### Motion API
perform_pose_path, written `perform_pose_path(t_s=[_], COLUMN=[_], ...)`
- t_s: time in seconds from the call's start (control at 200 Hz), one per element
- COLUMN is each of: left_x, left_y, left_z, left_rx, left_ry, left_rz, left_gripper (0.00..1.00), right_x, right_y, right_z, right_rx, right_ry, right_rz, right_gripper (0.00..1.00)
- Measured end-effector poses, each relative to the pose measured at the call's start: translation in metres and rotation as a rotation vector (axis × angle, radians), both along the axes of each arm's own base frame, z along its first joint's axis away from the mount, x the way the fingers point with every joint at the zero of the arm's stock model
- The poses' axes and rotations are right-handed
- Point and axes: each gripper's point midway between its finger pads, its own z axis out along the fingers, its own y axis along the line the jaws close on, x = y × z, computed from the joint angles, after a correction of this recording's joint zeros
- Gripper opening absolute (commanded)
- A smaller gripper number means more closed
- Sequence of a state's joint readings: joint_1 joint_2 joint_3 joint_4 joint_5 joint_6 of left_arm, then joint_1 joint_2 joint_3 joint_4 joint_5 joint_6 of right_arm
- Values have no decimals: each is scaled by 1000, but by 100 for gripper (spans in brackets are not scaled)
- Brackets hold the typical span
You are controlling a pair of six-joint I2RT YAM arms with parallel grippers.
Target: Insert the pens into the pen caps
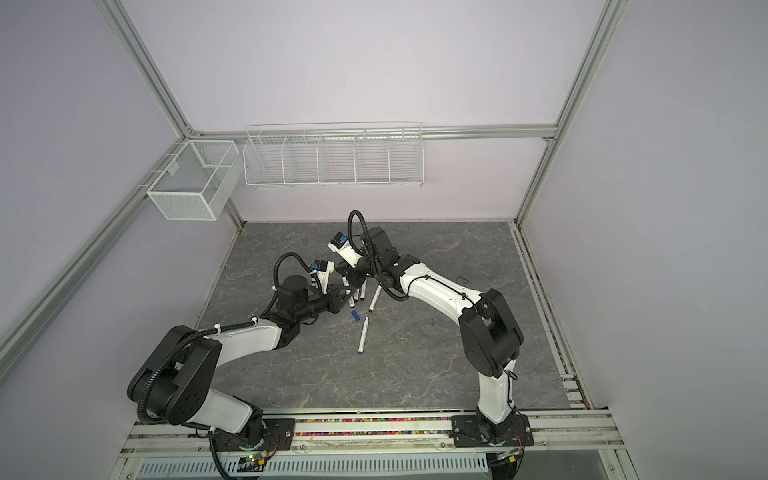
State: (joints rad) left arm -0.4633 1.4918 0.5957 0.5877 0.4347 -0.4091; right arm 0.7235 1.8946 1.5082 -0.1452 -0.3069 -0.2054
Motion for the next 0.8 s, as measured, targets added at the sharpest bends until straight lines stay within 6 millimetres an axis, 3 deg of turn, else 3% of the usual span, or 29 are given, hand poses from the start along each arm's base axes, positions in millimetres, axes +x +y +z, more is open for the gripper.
perform_pose_path(t_s=[0.13, 0.28, 0.445, 0.68, 0.73, 0.8], left_x=[2, 1, -3, -22, -25, -27], left_y=[7, 9, 5, -33, -40, -46], left_z=[9, 4, 6, 24, 26, 24], left_rx=[-7, 2, -3, 20, 16, 17], left_ry=[-17, 9, 3, -112, -126, -131], left_rz=[16, 20, -14, -114, -123, -126], left_gripper=[0, 0, 0, 0, 0, 0], right_x=[-3, -6, -8, -19, -21, -21], right_y=[-1, 0, -8, -51, -57, -62], right_z=[-7, -16, -11, 13, 16, 14], right_rx=[-10, -28, -12, 64, 73, 79], right_ry=[30, 52, 105, 265, 296, 336], right_rz=[9, 14, 24, 0, -11, -34], right_gripper=[7, 7, 7, 8, 13, 30])
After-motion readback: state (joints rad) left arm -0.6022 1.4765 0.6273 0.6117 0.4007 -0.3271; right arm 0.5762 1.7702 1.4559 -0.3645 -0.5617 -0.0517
